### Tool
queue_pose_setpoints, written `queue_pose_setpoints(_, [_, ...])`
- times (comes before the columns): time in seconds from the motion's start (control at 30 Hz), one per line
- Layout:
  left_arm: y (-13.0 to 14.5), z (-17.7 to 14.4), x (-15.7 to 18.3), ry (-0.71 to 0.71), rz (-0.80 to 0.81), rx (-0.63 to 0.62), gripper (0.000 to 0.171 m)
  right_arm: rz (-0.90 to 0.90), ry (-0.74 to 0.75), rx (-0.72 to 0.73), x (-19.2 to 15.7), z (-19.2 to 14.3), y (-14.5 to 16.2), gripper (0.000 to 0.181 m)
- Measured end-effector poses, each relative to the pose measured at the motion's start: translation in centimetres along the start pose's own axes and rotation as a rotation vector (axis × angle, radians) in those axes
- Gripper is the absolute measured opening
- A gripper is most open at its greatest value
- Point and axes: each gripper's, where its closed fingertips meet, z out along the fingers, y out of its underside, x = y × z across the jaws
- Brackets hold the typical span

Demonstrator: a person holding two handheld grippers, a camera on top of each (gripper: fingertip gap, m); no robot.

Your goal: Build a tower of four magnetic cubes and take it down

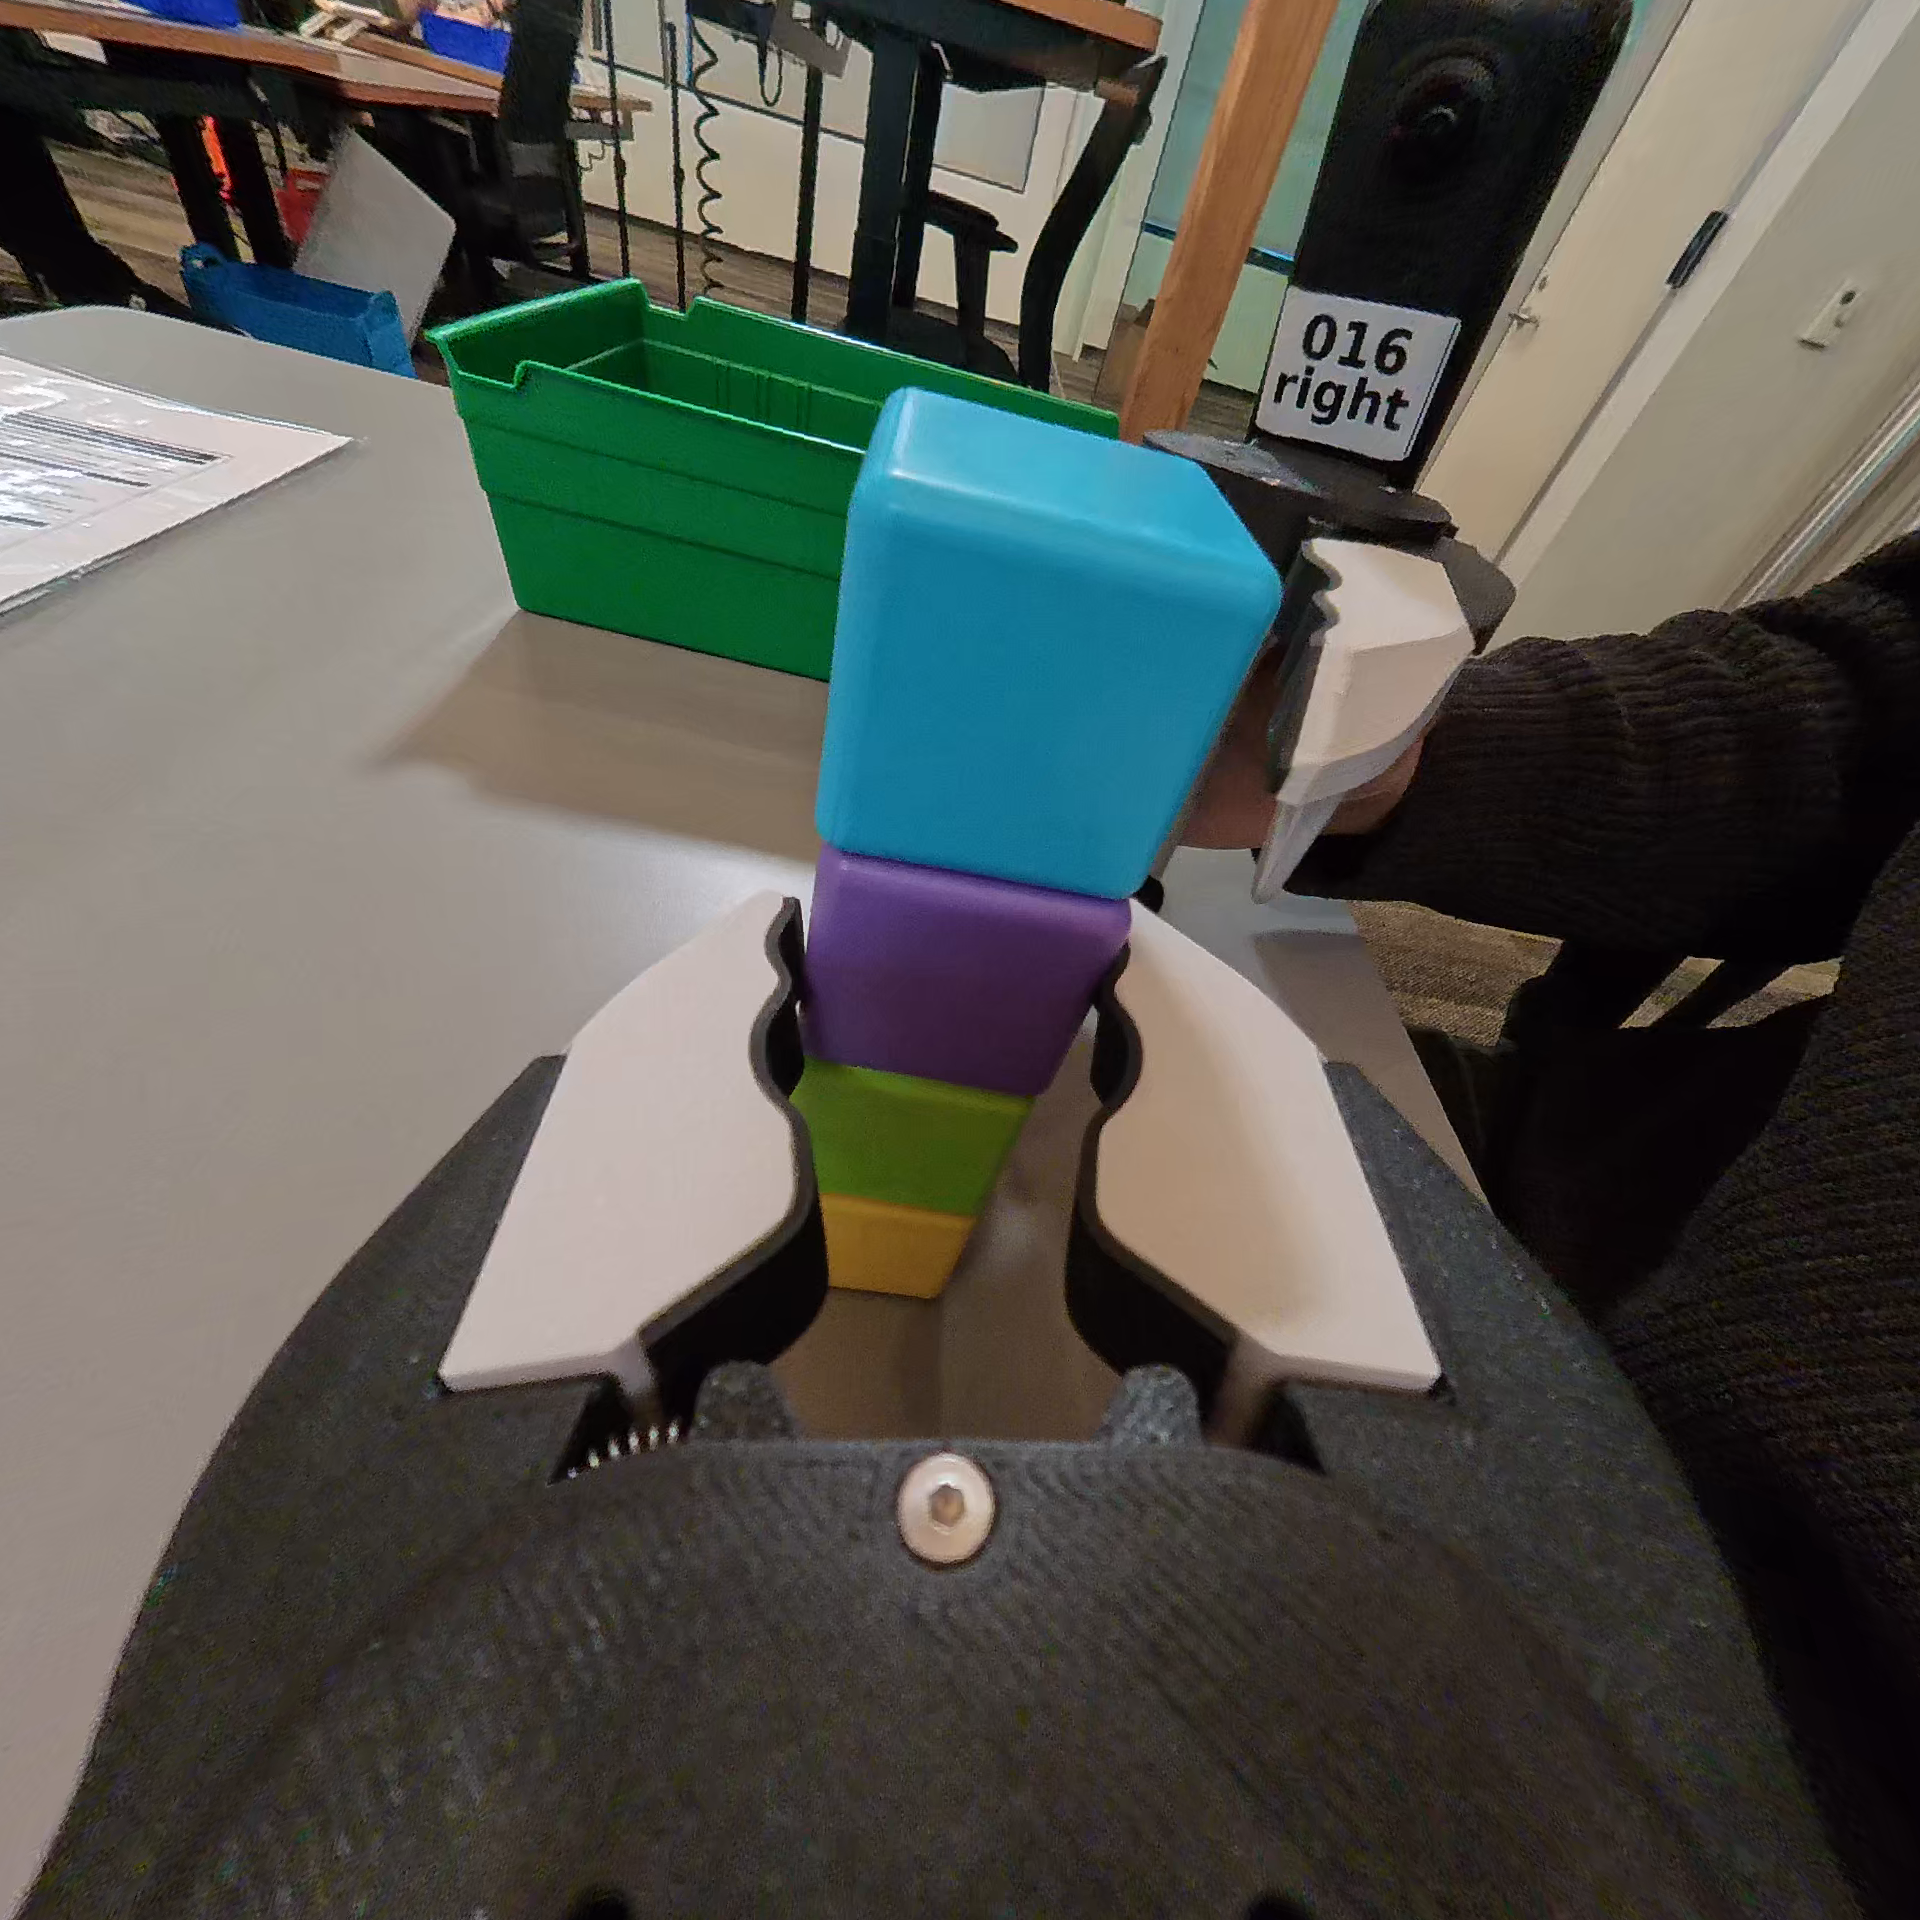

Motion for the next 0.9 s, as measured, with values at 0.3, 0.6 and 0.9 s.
queue_pose_setpoints(0.3, [0.2, 0.3, 0.1, -0.007, 0.004, -0.007, 0.052, -0.004, -0.061, 0.099, -0.2, 0.9, -1.8, 0.076])
queue_pose_setpoints(0.6, [0.4, 0.2, 0.6, 0.033, 0.001, -0.011, 0.053, 0.002, -0.147, 0.052, -0.6, 1.2, -1.0, 0.072])
queue_pose_setpoints(0.9, [0.5, 0.2, 0.8, 0.055, -0.004, -0.013, 0.053, 0.030, -0.171, 0.067, -0.6, 0.9, -1.2, 0.065])
